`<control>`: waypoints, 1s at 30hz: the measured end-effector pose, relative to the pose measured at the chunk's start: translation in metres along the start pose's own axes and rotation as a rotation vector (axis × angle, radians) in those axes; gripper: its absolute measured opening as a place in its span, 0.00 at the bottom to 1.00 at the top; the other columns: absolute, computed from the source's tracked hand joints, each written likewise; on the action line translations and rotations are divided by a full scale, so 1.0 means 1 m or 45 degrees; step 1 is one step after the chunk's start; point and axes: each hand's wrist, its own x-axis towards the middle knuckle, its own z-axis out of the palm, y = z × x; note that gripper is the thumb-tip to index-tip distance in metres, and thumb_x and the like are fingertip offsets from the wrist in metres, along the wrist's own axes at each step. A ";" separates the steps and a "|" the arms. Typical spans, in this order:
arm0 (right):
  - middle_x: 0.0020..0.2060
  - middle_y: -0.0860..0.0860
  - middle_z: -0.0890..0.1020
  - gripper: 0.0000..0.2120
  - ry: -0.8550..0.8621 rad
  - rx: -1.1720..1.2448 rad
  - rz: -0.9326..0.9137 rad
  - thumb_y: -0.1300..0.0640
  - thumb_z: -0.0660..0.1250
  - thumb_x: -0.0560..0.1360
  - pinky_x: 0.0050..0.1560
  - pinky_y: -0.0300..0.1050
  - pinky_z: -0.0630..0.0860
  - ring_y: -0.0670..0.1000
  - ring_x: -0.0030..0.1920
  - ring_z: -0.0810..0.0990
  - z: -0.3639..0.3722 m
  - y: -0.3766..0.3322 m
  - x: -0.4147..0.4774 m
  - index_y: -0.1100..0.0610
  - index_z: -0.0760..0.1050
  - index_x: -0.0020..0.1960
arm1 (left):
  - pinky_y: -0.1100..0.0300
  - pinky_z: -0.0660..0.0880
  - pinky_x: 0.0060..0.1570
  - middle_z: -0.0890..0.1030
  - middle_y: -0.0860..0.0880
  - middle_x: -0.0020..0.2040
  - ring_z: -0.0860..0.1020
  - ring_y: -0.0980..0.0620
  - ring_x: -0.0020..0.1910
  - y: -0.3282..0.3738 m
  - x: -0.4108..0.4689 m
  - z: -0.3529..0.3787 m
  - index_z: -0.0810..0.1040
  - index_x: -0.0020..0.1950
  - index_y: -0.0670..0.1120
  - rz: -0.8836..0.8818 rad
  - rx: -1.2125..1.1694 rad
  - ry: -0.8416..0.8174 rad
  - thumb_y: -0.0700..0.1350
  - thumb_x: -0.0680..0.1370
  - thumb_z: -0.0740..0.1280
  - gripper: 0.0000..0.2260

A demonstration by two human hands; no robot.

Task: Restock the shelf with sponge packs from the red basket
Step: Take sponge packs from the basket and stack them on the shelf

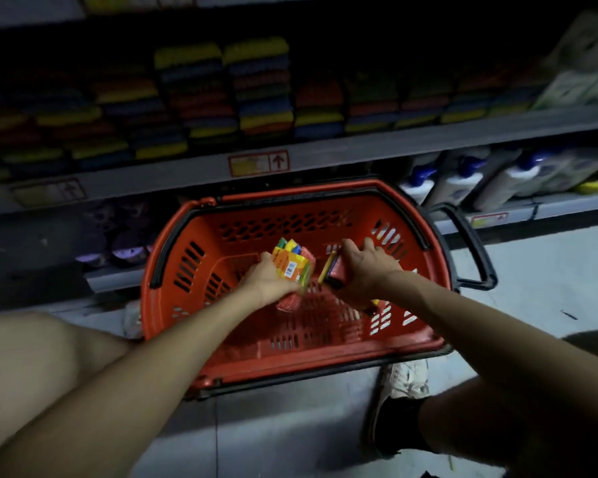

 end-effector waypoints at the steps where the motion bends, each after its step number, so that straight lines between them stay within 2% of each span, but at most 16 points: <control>1: 0.59 0.58 0.69 0.41 0.041 0.051 0.014 0.34 0.75 0.66 0.62 0.57 0.75 0.64 0.63 0.74 -0.014 0.000 -0.012 0.51 0.61 0.68 | 0.54 0.76 0.56 0.80 0.46 0.60 0.79 0.44 0.58 0.005 -0.010 -0.010 0.66 0.67 0.46 0.043 0.001 0.017 0.54 0.71 0.78 0.32; 6: 0.61 0.60 0.69 0.42 0.275 0.340 0.060 0.37 0.79 0.62 0.65 0.53 0.72 0.65 0.65 0.73 -0.083 -0.001 -0.067 0.53 0.64 0.66 | 0.54 0.76 0.55 0.81 0.49 0.57 0.80 0.47 0.56 0.037 -0.059 -0.055 0.70 0.64 0.47 0.226 -0.073 0.075 0.56 0.66 0.81 0.34; 8: 0.59 0.56 0.67 0.43 0.366 0.443 0.042 0.39 0.80 0.63 0.63 0.51 0.73 0.62 0.63 0.74 -0.103 -0.001 -0.085 0.55 0.65 0.68 | 0.55 0.76 0.55 0.81 0.51 0.56 0.80 0.50 0.54 0.051 -0.076 -0.072 0.71 0.62 0.49 0.286 -0.150 0.094 0.57 0.64 0.82 0.33; 10: 0.59 0.53 0.65 0.43 0.439 0.504 -0.010 0.42 0.79 0.65 0.64 0.52 0.73 0.59 0.63 0.74 -0.122 0.000 -0.101 0.55 0.64 0.72 | 0.56 0.77 0.55 0.81 0.53 0.54 0.79 0.52 0.54 0.064 -0.093 -0.089 0.70 0.61 0.51 0.328 -0.242 0.103 0.54 0.67 0.82 0.30; 12: 0.63 0.52 0.64 0.44 0.432 0.596 -0.086 0.44 0.77 0.69 0.63 0.55 0.75 0.57 0.62 0.73 -0.137 0.000 -0.115 0.47 0.56 0.78 | 0.59 0.77 0.52 0.80 0.55 0.54 0.80 0.55 0.52 0.077 -0.105 -0.103 0.69 0.61 0.53 0.369 -0.345 0.090 0.52 0.69 0.81 0.28; 14: 0.64 0.50 0.62 0.45 0.408 0.689 -0.165 0.41 0.74 0.70 0.58 0.53 0.76 0.55 0.59 0.72 -0.149 -0.002 -0.125 0.37 0.51 0.79 | 0.62 0.76 0.47 0.80 0.56 0.53 0.79 0.58 0.51 0.088 -0.114 -0.111 0.70 0.61 0.54 0.394 -0.453 0.075 0.53 0.69 0.81 0.28; 17: 0.62 0.49 0.64 0.39 0.382 0.830 -0.155 0.40 0.71 0.70 0.55 0.50 0.76 0.54 0.57 0.74 -0.153 -0.005 -0.123 0.35 0.58 0.77 | 0.60 0.77 0.48 0.82 0.55 0.55 0.82 0.56 0.52 0.090 -0.115 -0.110 0.72 0.63 0.54 0.384 -0.652 0.094 0.53 0.68 0.81 0.28; 20: 0.60 0.51 0.78 0.29 0.248 1.187 -0.087 0.50 0.75 0.73 0.55 0.49 0.82 0.53 0.54 0.82 -0.147 -0.006 -0.112 0.42 0.70 0.72 | 0.59 0.78 0.48 0.85 0.53 0.54 0.84 0.55 0.51 0.081 -0.116 -0.101 0.77 0.62 0.56 0.329 -0.897 0.109 0.52 0.68 0.81 0.25; 23: 0.49 0.52 0.85 0.20 0.151 1.414 -0.080 0.59 0.74 0.73 0.41 0.41 0.84 0.50 0.43 0.87 -0.156 -0.004 -0.106 0.45 0.77 0.62 | 0.48 0.80 0.58 0.87 0.51 0.54 0.85 0.47 0.55 0.078 -0.113 -0.094 0.81 0.62 0.54 0.265 -1.187 0.025 0.52 0.67 0.80 0.24; 25: 0.44 0.54 0.86 0.20 0.185 1.532 -0.129 0.62 0.74 0.70 0.34 0.40 0.82 0.49 0.40 0.88 -0.164 0.005 -0.104 0.44 0.79 0.57 | 0.51 0.81 0.53 0.87 0.49 0.56 0.85 0.45 0.57 0.085 -0.115 -0.097 0.81 0.64 0.52 0.281 -1.261 -0.044 0.50 0.69 0.78 0.23; 27: 0.44 0.54 0.87 0.24 0.155 1.662 -0.171 0.61 0.77 0.62 0.37 0.45 0.82 0.54 0.41 0.88 -0.165 0.014 -0.100 0.44 0.80 0.55 | 0.56 0.80 0.48 0.87 0.48 0.57 0.85 0.46 0.56 0.090 -0.113 -0.103 0.80 0.65 0.51 0.290 -1.266 -0.081 0.48 0.69 0.78 0.25; 28: 0.44 0.54 0.87 0.27 0.103 1.722 -0.188 0.61 0.78 0.59 0.39 0.49 0.82 0.57 0.42 0.88 -0.162 0.017 -0.098 0.45 0.80 0.55 | 0.56 0.80 0.50 0.86 0.48 0.58 0.85 0.46 0.57 0.092 -0.112 -0.105 0.80 0.66 0.51 0.287 -1.268 -0.090 0.48 0.69 0.77 0.25; 30: 0.44 0.55 0.87 0.27 0.012 1.837 -0.196 0.62 0.76 0.58 0.42 0.53 0.83 0.59 0.43 0.88 -0.157 0.019 -0.091 0.46 0.81 0.56 | 0.51 0.77 0.58 0.86 0.47 0.59 0.85 0.46 0.58 0.094 -0.107 -0.107 0.80 0.66 0.51 0.281 -1.258 -0.078 0.49 0.68 0.76 0.26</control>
